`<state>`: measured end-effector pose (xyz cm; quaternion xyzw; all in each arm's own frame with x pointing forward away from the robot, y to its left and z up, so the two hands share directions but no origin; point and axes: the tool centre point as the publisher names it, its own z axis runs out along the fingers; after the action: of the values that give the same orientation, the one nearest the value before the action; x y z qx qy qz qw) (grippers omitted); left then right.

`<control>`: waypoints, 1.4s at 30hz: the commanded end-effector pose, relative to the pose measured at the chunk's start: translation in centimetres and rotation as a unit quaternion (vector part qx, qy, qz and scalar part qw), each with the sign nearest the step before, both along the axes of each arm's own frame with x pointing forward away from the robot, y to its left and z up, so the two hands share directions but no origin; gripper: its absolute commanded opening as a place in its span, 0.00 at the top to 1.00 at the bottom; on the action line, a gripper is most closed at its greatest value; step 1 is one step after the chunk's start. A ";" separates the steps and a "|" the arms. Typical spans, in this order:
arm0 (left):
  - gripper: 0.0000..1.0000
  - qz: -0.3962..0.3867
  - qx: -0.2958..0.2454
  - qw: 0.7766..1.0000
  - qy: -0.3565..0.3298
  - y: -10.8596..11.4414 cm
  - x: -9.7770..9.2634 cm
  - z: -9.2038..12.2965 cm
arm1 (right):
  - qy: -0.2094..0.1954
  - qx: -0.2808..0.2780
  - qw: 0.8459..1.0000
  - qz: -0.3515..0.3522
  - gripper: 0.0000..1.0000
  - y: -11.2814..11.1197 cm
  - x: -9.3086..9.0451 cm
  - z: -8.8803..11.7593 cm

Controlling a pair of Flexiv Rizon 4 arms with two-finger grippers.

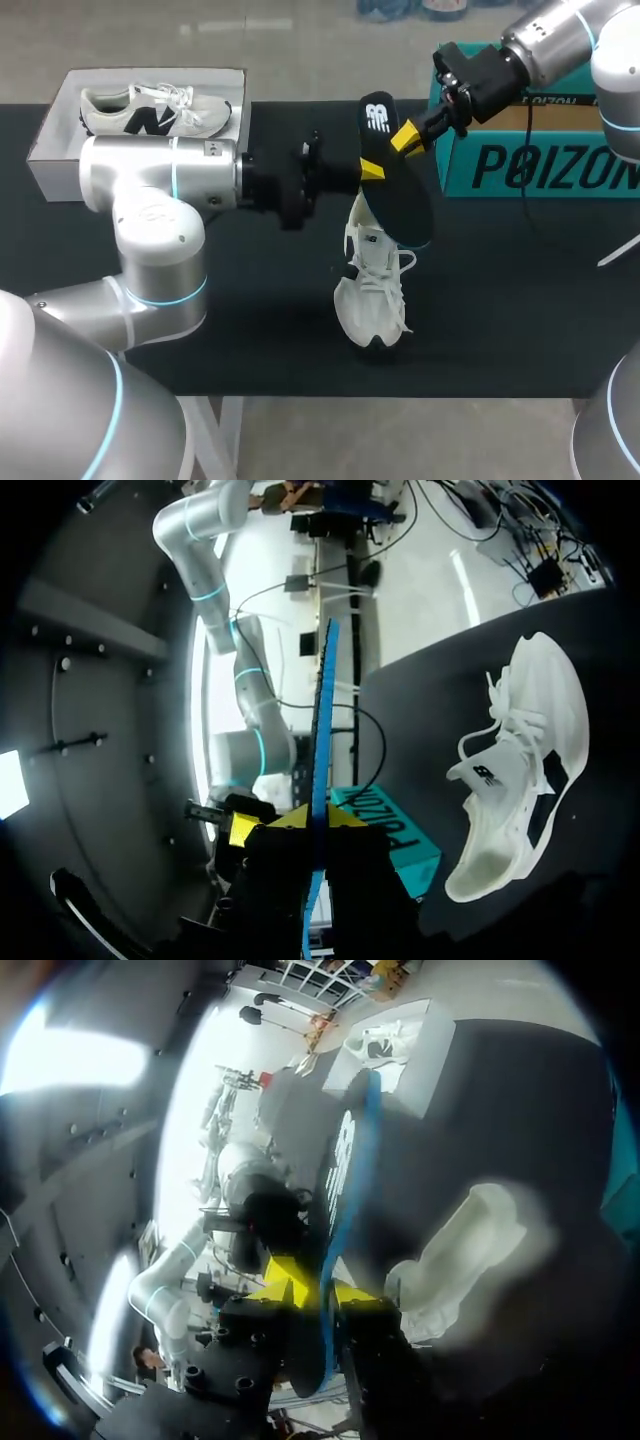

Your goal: Take the shoe out of the shoebox, open the shoe tongue, remove and reinsert the insole, then place the shoe into the shoebox

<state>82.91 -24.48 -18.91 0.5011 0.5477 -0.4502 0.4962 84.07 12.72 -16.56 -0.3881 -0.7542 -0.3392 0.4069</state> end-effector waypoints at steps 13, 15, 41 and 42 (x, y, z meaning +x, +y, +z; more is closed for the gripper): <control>1.00 -0.016 0.009 1.000 0.014 2.1 1.0 -1.0 | -0.104 -0.029 0.994 -0.030 0.00 -6.6 -2.6 3.9; 1.00 -0.024 0.015 1.000 0.012 2.4 1.3 -1.0 | -0.119 -0.034 0.992 -0.030 0.00 -7.7 -3.4 4.7; 1.00 -0.077 0.035 0.996 0.011 1.6 1.6 -1.5 | -0.372 -0.348 0.860 -0.001 0.00 -7.8 -13.1 10.7; 1.00 -0.077 0.035 0.996 0.011 1.6 1.6 -1.6 | -0.372 -0.347 0.861 0.004 0.00 -7.6 -13.2 10.6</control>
<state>84.30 -22.53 -20.28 0.5539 0.5290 -0.4727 0.4357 71.12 3.88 -6.42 -0.3191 -0.9048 -0.2620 0.1048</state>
